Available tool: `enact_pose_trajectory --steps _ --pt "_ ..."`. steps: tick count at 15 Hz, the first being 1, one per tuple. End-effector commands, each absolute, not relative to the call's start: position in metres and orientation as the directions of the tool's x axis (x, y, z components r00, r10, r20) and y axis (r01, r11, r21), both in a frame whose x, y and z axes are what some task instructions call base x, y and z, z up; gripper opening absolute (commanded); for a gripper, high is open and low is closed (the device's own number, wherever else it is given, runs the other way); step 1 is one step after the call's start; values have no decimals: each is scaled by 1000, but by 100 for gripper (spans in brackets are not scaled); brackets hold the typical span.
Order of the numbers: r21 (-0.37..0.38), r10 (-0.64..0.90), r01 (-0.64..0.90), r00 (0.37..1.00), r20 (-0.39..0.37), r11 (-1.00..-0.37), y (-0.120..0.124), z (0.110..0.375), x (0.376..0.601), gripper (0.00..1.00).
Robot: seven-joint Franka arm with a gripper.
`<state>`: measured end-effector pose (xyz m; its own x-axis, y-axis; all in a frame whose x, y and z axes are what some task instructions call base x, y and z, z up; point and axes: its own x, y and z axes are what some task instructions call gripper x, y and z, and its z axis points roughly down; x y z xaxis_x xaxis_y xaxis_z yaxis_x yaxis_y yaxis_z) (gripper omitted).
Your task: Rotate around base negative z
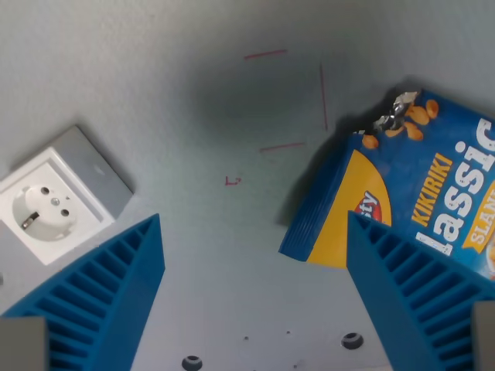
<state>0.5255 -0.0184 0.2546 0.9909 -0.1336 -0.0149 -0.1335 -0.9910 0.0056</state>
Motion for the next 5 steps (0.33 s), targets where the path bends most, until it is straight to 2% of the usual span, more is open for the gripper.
enact_pose_trajectory --steps 1,5 --pt "0 -299 -299 954 -14 -954 -19 256 526 100" --pt "0 -350 -350 937 -14 -937 -19 256 526 100"
